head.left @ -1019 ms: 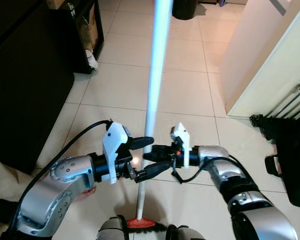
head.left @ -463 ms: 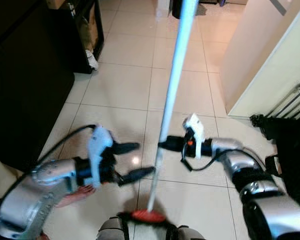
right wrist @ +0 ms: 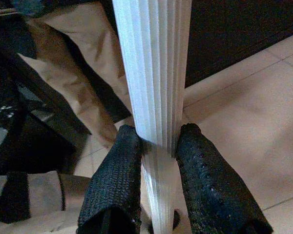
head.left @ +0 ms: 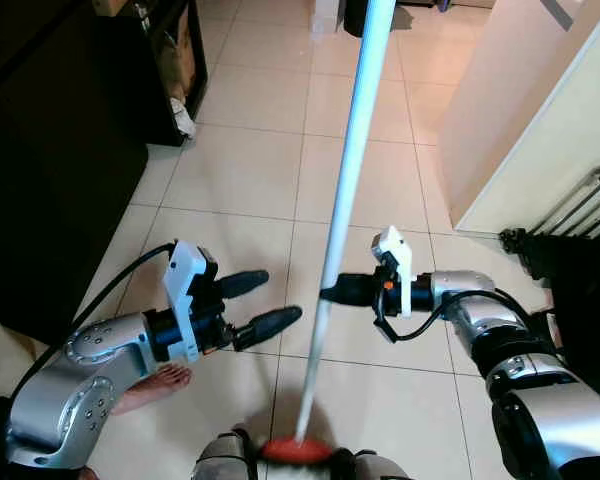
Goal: Sweep floor
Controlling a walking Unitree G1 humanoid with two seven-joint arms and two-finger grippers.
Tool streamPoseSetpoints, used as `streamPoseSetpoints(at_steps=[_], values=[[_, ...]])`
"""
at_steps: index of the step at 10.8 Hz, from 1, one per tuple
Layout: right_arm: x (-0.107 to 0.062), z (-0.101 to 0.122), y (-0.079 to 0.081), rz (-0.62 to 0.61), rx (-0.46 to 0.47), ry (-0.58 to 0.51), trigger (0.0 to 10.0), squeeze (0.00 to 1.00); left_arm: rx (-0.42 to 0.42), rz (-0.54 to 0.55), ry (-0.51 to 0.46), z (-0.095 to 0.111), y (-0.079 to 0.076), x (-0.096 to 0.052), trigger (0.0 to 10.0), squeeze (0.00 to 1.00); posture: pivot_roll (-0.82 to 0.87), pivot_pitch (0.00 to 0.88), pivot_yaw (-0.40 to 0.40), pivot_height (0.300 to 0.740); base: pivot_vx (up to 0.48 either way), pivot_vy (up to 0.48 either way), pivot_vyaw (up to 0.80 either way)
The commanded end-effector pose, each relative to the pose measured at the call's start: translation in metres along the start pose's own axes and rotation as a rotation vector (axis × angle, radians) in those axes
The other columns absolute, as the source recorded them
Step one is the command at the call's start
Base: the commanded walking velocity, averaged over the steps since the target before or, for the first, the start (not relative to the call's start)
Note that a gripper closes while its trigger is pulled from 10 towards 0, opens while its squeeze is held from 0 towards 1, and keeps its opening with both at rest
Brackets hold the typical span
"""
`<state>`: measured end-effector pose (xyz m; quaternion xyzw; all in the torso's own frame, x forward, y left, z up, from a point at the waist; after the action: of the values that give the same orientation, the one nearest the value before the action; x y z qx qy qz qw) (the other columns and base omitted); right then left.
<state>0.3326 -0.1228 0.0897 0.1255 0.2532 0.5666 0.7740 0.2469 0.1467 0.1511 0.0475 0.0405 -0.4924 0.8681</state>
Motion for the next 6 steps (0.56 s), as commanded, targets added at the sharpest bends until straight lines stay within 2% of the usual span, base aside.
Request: streamPoseSetpoints(at_steps=[1, 6], values=[[0.0, 0.001, 0.006, 0.083, -0.005, 0.0, 10.0, 0.0, -0.018, 0.022, -0.041, 0.005, 0.005, -0.002, 10.0, 0.0, 0.12, 0.176, -0.051, 0.74, 0.0, 0.0, 0.0], [-0.012, 0.007, 0.009, 0.162, -0.007, 0.051, 10.0, 0.0, -0.006, -0.015, -0.015, 0.005, 0.004, -0.008, 10.0, 0.0, 0.12, 0.173, -0.052, 0.74, 0.0, 0.0, 0.0]])
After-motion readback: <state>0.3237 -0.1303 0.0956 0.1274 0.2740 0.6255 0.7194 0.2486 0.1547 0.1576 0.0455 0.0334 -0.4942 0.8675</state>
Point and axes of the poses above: a point about 5 cm out from each wrist's last joint towards the gripper, its own x axis pointing out of the wrist towards the gripper, its own z axis along the axis of the wrist's last joint, y = z × x, the point moved 1 cm from there along x, pointing out of the wrist towards the gripper, and after that the axes turned 15 degrees about x, right-handed, at the moved point
